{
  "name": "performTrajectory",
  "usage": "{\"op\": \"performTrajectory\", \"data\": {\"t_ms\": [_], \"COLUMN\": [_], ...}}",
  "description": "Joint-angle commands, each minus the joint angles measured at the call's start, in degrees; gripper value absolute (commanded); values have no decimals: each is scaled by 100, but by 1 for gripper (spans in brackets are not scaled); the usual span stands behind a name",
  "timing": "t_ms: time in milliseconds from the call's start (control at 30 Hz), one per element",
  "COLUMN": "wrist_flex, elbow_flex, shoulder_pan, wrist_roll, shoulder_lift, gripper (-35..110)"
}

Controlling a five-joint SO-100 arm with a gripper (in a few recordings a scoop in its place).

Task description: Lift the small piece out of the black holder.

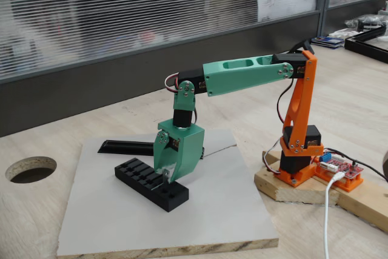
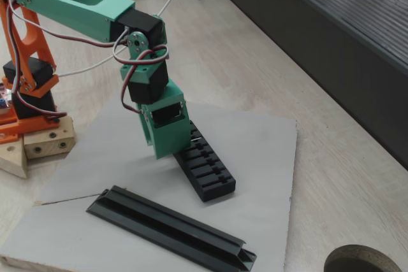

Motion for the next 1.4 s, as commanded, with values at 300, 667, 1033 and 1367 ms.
{"op": "performTrajectory", "data": {"t_ms": [300,667,1033,1367], "wrist_flex": [26,-299,-290,-229], "elbow_flex": [-79,-79,-79,-44], "shoulder_pan": [-123,-97,-44,-35], "wrist_roll": [53,62,70,114], "shoulder_lift": [35,62,158,940], "gripper": [20,5,5,5]}}
